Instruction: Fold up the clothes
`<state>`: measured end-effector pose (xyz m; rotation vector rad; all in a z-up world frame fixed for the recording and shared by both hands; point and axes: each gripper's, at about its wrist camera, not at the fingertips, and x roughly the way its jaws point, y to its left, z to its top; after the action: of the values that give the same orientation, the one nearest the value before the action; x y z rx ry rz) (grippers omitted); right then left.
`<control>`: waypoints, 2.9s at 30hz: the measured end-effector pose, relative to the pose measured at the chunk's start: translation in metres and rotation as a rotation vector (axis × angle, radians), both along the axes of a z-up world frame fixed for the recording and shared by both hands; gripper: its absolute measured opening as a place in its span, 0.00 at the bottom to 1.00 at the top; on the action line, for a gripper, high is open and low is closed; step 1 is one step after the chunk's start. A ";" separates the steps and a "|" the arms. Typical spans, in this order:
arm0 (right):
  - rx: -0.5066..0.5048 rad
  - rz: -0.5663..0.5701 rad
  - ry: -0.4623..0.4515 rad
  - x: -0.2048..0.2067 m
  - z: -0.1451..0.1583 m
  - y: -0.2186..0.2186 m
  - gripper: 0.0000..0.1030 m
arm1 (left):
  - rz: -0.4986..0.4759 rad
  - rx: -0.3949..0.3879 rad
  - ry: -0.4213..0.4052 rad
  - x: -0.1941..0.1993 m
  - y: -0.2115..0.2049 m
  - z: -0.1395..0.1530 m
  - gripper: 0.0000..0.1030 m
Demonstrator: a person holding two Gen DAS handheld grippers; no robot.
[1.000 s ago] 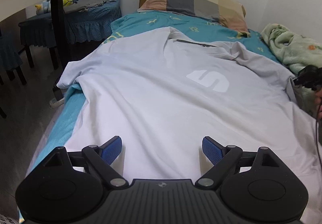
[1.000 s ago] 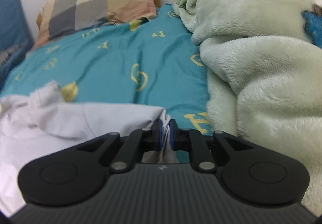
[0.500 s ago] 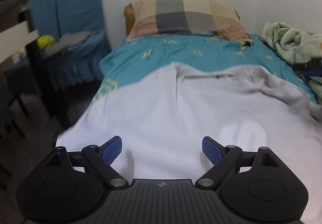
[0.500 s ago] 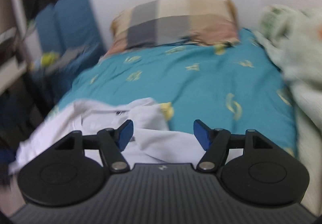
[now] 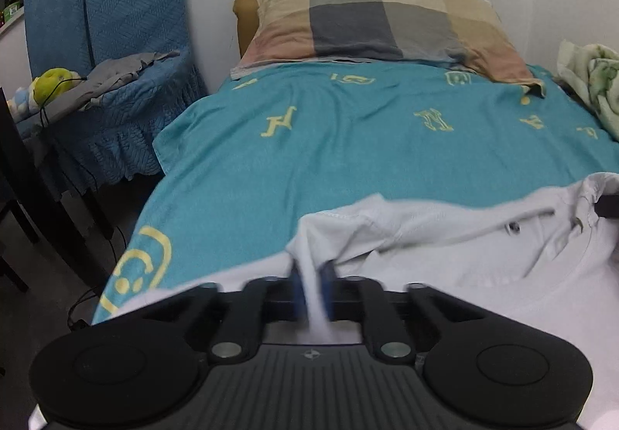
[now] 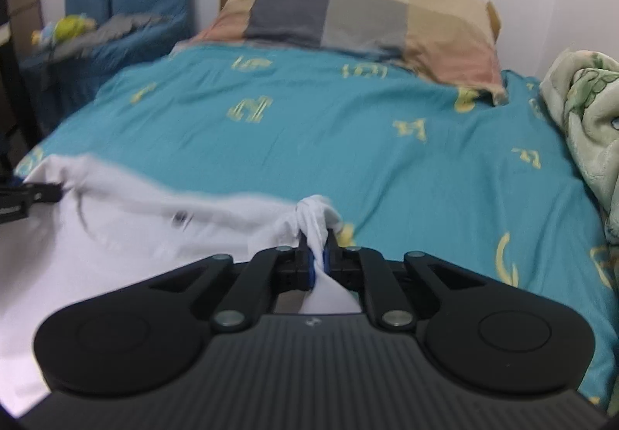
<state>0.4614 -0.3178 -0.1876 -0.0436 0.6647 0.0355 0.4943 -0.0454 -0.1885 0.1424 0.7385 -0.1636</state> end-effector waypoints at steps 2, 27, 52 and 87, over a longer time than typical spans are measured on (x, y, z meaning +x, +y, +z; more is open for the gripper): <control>0.021 -0.036 -0.031 0.008 0.003 -0.006 0.07 | 0.020 0.030 -0.016 0.012 0.001 0.011 0.04; 0.328 -0.076 -0.034 -0.272 0.121 0.016 0.68 | -0.106 -0.238 0.019 -0.291 0.015 0.068 0.54; 0.580 -0.236 -0.110 -0.415 0.119 -0.096 0.91 | -0.839 -0.056 0.166 -0.521 -0.094 0.019 0.60; 0.498 -0.177 0.005 -0.393 0.102 -0.066 0.91 | -0.853 0.055 0.299 -0.524 -0.108 0.019 0.02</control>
<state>0.0687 -0.3842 -0.0860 0.4939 0.6473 0.0300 -0.0297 -0.1533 -0.1700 0.4903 0.9438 -0.9935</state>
